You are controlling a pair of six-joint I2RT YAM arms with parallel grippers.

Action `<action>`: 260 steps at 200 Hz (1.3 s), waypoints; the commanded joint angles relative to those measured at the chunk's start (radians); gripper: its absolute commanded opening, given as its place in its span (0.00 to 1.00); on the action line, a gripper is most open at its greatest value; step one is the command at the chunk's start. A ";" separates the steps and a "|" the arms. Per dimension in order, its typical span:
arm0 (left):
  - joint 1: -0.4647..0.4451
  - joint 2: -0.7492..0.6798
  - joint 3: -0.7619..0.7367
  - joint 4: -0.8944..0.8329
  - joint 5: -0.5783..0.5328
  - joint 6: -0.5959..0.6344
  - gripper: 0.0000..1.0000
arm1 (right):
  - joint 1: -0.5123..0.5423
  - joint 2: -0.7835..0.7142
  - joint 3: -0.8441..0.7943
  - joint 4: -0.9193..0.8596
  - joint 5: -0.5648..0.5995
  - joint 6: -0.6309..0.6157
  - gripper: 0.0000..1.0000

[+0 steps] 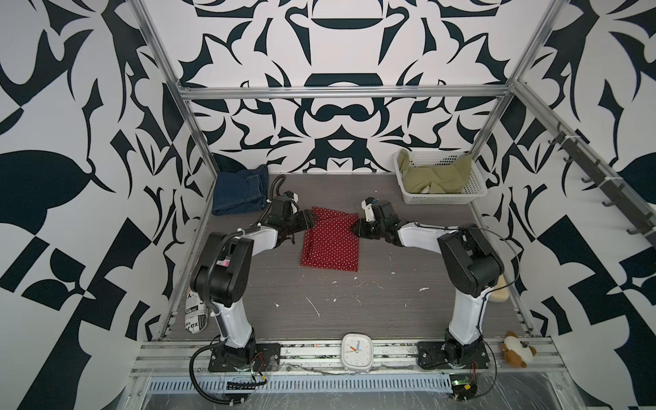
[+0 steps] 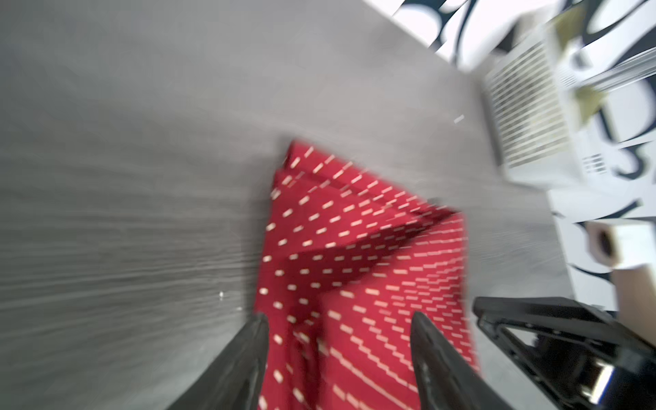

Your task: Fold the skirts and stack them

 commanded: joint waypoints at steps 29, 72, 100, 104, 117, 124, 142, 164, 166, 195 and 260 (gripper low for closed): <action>-0.010 -0.242 -0.182 -0.091 0.012 -0.012 0.81 | 0.008 -0.192 -0.091 -0.054 -0.074 0.034 0.46; -0.009 -0.237 -0.275 -0.082 0.061 0.022 0.99 | 0.009 -0.245 -0.227 -0.036 -0.079 0.061 0.63; -0.010 -0.142 -0.206 -0.148 0.077 0.066 0.99 | 0.021 -0.204 -0.241 -0.018 -0.084 0.067 0.64; -0.010 -0.130 -0.204 -0.142 0.077 0.065 0.99 | 0.023 -0.197 -0.241 -0.014 -0.084 0.068 0.65; -0.011 -0.095 -0.206 -0.096 0.080 0.063 1.00 | 0.029 -0.171 -0.242 0.005 -0.085 0.074 0.65; -0.010 -0.076 -0.208 -0.071 0.097 0.057 1.00 | 0.034 -0.159 -0.239 0.014 -0.087 0.078 0.65; -0.014 -0.017 -0.197 -0.031 0.118 0.048 0.99 | 0.045 -0.122 -0.229 0.034 -0.088 0.083 0.65; -0.022 0.050 -0.170 -0.028 0.123 0.044 0.96 | 0.051 -0.073 -0.215 0.064 -0.100 0.095 0.64; -0.024 0.053 -0.169 -0.024 0.124 0.044 0.96 | 0.053 -0.069 -0.214 0.068 -0.101 0.095 0.64; -0.037 0.104 -0.157 0.014 0.140 0.020 0.82 | 0.061 -0.020 -0.197 0.108 -0.107 0.112 0.59; -0.047 0.097 -0.176 0.040 0.140 -0.017 0.24 | 0.062 0.015 -0.187 0.159 -0.103 0.144 0.54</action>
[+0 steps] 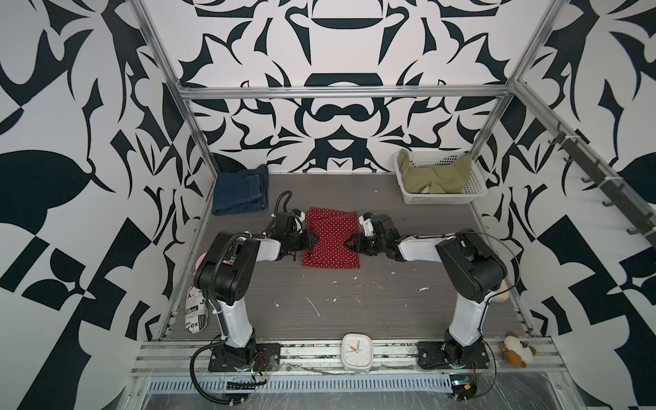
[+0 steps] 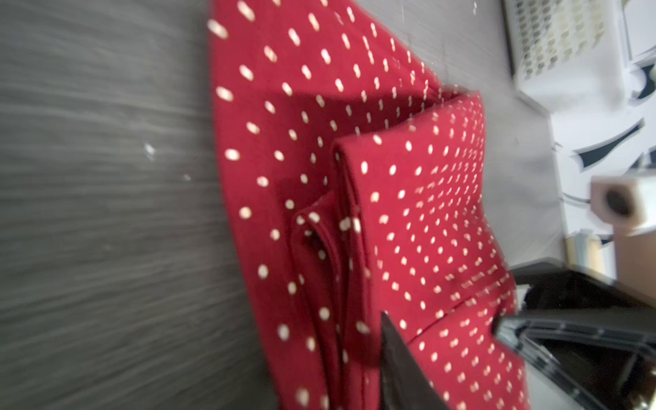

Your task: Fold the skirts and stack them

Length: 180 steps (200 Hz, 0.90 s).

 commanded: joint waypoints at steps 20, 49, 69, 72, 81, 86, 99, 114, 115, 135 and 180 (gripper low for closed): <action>-0.006 0.000 -0.031 -0.022 0.017 -0.022 0.12 | 0.008 0.016 0.007 -0.004 0.010 0.023 0.54; -0.006 -0.010 -0.021 -0.036 0.010 -0.011 0.00 | 0.008 -0.018 0.012 -0.039 0.017 0.001 0.54; -0.005 -0.024 0.009 -0.099 -0.014 0.020 0.00 | 0.008 -0.090 0.021 -0.116 0.053 -0.048 0.60; -0.005 -0.027 0.017 -0.114 -0.020 0.029 0.00 | 0.008 -0.103 0.021 -0.128 0.064 -0.058 0.61; -0.005 -0.036 0.049 -0.169 -0.040 0.061 0.00 | 0.008 -0.149 0.023 -0.173 0.101 -0.092 0.64; -0.005 -0.039 0.070 -0.201 -0.054 0.083 0.00 | 0.010 -0.173 0.024 -0.197 0.121 -0.107 0.65; -0.005 -0.044 0.123 -0.263 -0.076 0.135 0.00 | 0.012 -0.232 0.032 -0.247 0.160 -0.146 0.67; -0.003 -0.048 0.190 -0.327 -0.102 0.195 0.00 | 0.017 -0.283 0.039 -0.271 0.184 -0.182 0.68; -0.003 -0.048 0.195 -0.330 -0.104 0.198 0.00 | 0.017 -0.284 0.039 -0.272 0.185 -0.183 0.68; -0.003 -0.046 0.282 -0.403 -0.126 0.277 0.00 | 0.025 -0.315 0.052 -0.285 0.188 -0.219 0.71; 0.002 -0.050 0.437 -0.539 -0.195 0.362 0.00 | 0.028 -0.283 0.109 -0.291 0.175 -0.266 0.72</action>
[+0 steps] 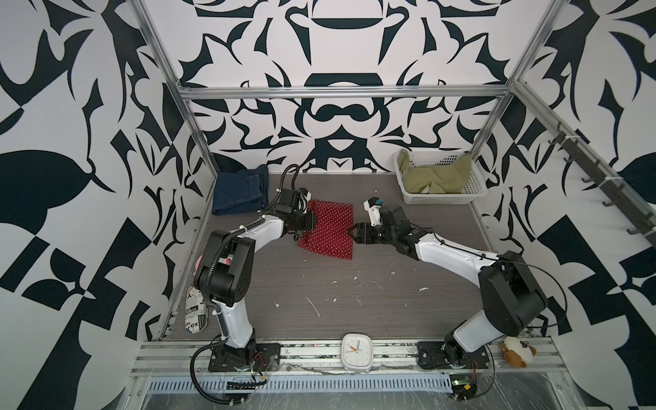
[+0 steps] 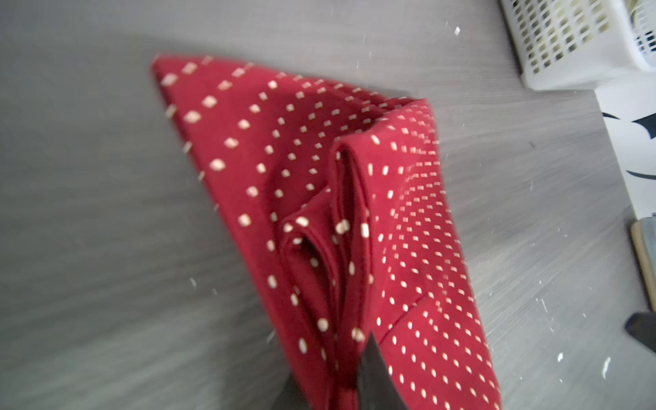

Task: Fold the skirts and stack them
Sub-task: 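Lift the folded skirt with the left gripper while the right gripper releases and withdraws, then carry the red dotted skirt with the left gripper over the denim skirt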

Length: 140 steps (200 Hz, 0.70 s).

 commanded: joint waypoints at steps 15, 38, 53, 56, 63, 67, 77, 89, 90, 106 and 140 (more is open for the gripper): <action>0.007 -0.046 0.098 -0.139 -0.090 0.124 0.00 | 0.007 0.030 0.076 -0.020 0.013 -0.057 0.72; 0.029 -0.038 0.156 -0.159 -0.112 0.215 0.00 | 0.013 0.062 0.118 -0.019 -0.006 -0.062 0.72; 0.060 -0.011 0.205 -0.173 -0.108 0.300 0.00 | 0.017 0.075 0.134 -0.026 -0.011 -0.064 0.72; 0.067 -0.003 0.221 -0.181 -0.104 0.315 0.00 | 0.017 0.076 0.135 -0.026 -0.011 -0.065 0.72; 0.086 0.018 0.265 -0.209 -0.087 0.352 0.00 | 0.019 0.078 0.137 -0.028 -0.012 -0.065 0.72; 0.096 0.029 0.290 -0.226 -0.074 0.373 0.00 | 0.020 0.079 0.137 -0.030 -0.012 -0.066 0.72; 0.117 0.064 0.351 -0.265 -0.058 0.423 0.00 | 0.021 0.082 0.135 -0.035 -0.015 -0.065 0.72; 0.142 0.105 0.429 -0.309 -0.065 0.470 0.00 | 0.021 0.087 0.135 -0.044 -0.022 -0.067 0.72; 0.143 0.110 0.438 -0.313 -0.064 0.473 0.00 | 0.022 0.088 0.135 -0.044 -0.022 -0.067 0.72; 0.177 0.165 0.544 -0.367 -0.068 0.504 0.00 | 0.026 0.094 0.133 -0.055 -0.026 -0.063 0.72; 0.262 0.249 0.739 -0.404 -0.002 0.516 0.00 | 0.052 0.113 0.111 -0.057 -0.030 -0.053 0.71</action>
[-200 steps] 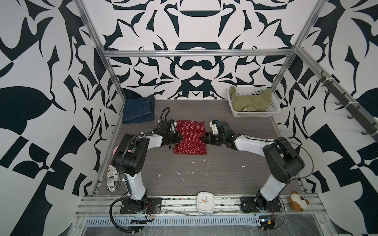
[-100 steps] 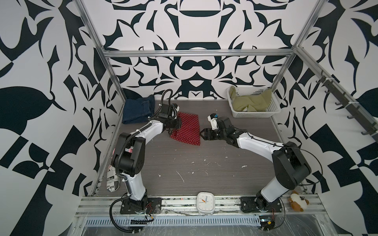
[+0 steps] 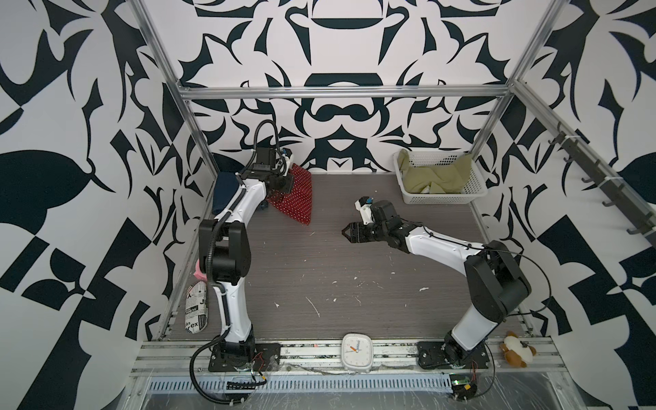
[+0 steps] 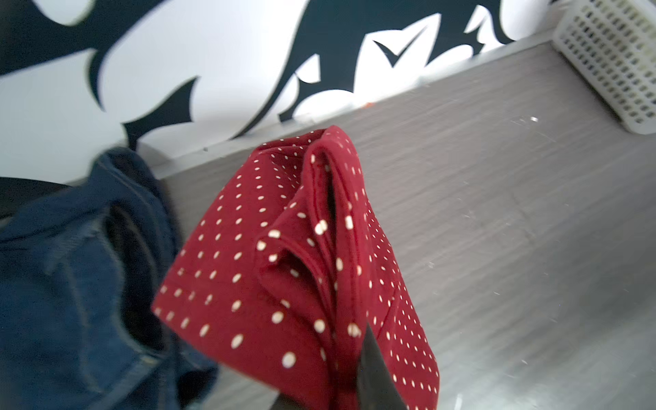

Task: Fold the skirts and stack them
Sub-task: 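Carry the red dotted skirt with the left gripper over the denim skirt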

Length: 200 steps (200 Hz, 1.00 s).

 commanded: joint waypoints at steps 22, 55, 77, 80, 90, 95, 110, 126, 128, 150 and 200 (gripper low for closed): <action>0.078 0.085 0.227 -0.090 0.101 0.091 0.00 | 0.034 0.022 0.010 -0.019 -0.020 0.001 0.71; 0.140 0.174 0.431 -0.190 0.153 0.089 0.00 | 0.039 0.028 -0.002 -0.028 -0.019 0.001 0.70; 0.176 0.199 0.509 -0.213 0.169 0.069 0.00 | 0.039 0.031 -0.001 -0.043 -0.017 -0.004 0.70; 0.179 0.200 0.517 -0.215 0.173 0.066 0.00 | 0.039 0.032 0.001 -0.045 -0.016 -0.006 0.69; 0.193 0.203 0.539 -0.219 0.179 0.058 0.00 | 0.039 0.034 0.006 -0.053 -0.014 -0.009 0.69; 0.200 0.205 0.549 -0.222 0.183 0.057 0.00 | 0.040 0.035 0.009 -0.058 -0.013 -0.009 0.69; 0.219 0.205 0.561 -0.226 0.196 0.056 0.00 | 0.039 0.036 0.019 -0.075 -0.009 -0.016 0.68; 0.244 0.206 0.562 -0.225 0.226 0.064 0.00 | 0.041 0.033 0.028 -0.081 -0.008 -0.016 0.68; 0.249 0.206 0.562 -0.225 0.227 0.066 0.00 | 0.040 0.032 0.028 -0.083 -0.008 -0.015 0.68; 0.283 0.215 0.578 -0.240 0.240 0.080 0.00 | 0.042 0.028 0.037 -0.100 0.002 -0.017 0.67; 0.363 0.290 0.619 -0.224 0.270 0.110 0.00 | 0.054 0.022 0.053 -0.130 0.020 -0.014 0.66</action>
